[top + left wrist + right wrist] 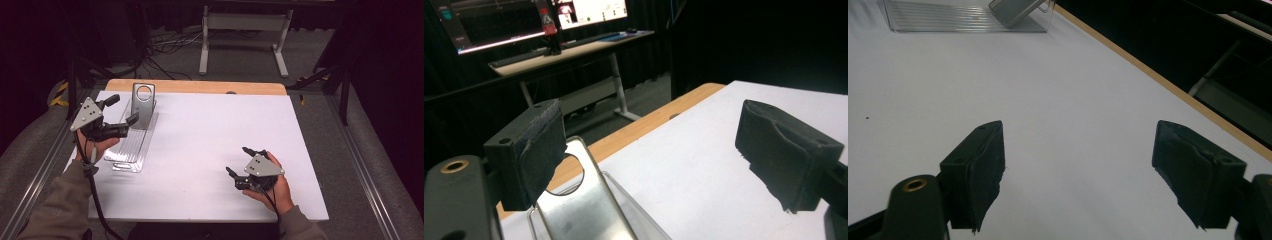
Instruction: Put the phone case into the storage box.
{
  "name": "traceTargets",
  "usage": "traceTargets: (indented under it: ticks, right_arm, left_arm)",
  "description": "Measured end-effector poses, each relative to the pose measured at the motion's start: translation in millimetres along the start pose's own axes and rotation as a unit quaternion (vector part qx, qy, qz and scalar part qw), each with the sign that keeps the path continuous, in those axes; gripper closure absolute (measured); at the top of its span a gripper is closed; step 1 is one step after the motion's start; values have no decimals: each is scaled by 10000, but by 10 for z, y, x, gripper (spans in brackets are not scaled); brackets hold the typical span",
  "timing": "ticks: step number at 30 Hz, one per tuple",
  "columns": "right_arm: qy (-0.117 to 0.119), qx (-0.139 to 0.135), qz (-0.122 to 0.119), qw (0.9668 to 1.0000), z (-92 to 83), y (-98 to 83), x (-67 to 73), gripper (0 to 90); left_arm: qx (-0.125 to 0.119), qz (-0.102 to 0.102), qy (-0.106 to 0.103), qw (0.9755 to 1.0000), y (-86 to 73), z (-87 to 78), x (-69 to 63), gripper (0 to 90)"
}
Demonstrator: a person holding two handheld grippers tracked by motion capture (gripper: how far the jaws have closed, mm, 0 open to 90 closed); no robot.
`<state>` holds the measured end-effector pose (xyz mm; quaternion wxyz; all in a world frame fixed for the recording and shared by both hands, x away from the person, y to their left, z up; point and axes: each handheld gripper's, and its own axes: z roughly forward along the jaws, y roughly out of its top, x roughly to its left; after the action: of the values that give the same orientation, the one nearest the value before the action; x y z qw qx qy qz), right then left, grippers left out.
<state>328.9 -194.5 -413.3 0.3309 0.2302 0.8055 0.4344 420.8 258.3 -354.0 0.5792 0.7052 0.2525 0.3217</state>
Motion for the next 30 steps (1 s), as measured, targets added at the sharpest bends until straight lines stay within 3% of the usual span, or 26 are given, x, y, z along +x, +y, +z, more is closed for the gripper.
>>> traceTargets:
  ticks: [5, 14, 23, 30]
  right_arm:
    - [5, 5, -24, 10000, -2, 0, 22, 218]
    - [17, -27, -52, 10000, -24, 7, 46, 219]
    - [12, -53, -48, 10000, -57, 15, 51, 218]
    - [3, -78, -30, 10000, -73, 23, 76, 217]
  left_arm:
    - [4, 112, -136, 9998, -8, -29, -115, 122]
    - [-124, 78, -151, 9998, -1, -77, -201, 104]
    - [-240, 42, -314, 9992, -5, -134, -333, 87]
    - [-222, 141, -402, 9988, -20, -150, -443, 85]
